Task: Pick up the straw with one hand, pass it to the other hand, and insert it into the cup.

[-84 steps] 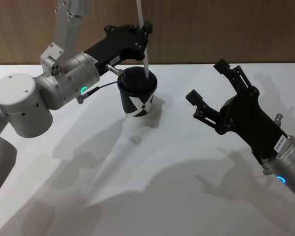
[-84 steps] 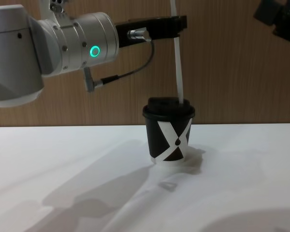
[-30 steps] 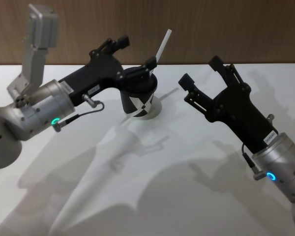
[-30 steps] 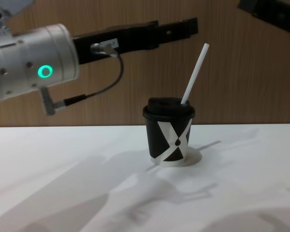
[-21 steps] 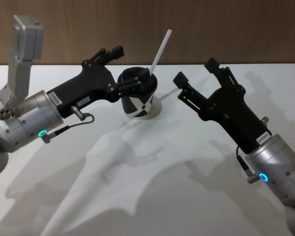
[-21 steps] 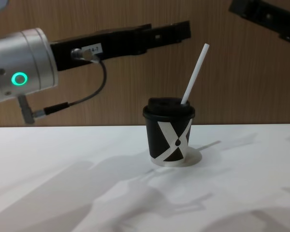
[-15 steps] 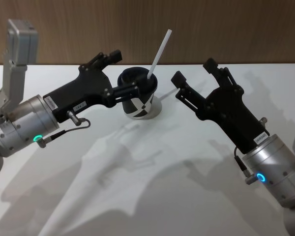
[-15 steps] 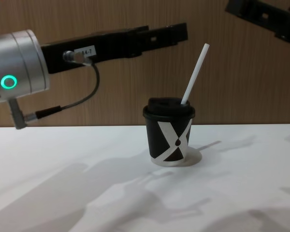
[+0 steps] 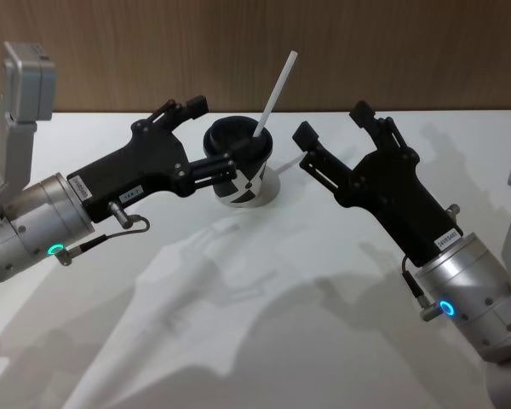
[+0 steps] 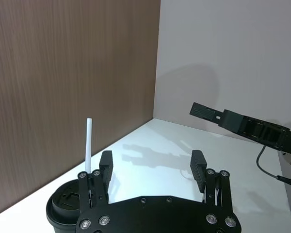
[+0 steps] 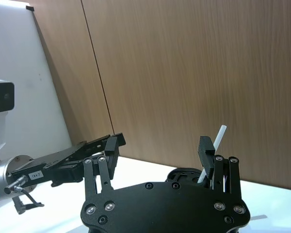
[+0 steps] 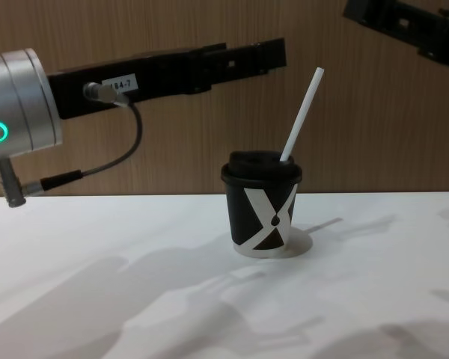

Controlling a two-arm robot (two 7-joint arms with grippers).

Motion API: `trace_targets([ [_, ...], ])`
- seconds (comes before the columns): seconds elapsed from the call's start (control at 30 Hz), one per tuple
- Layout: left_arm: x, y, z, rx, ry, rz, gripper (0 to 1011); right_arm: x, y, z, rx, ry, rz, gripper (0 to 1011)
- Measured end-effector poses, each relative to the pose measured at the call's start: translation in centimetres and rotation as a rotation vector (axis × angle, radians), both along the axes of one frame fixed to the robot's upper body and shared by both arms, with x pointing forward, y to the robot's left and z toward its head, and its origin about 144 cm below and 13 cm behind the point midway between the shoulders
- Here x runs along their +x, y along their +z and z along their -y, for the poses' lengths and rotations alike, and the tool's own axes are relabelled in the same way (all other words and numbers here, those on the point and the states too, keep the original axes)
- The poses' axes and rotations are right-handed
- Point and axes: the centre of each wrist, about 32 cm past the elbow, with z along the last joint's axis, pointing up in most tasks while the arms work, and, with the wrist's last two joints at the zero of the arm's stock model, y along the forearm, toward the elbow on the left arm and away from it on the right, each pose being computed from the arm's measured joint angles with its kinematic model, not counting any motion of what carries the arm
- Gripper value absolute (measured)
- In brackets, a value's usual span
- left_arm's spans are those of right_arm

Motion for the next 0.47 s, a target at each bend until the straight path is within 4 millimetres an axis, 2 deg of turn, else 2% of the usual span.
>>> trace_targets([
  [0.47,-0.21,-0.02,-0.18,0.002,-0.005,-0.002,1002,-0.12,0.10,-0.19,-0.001,-0.006,-0.004,1001],
])
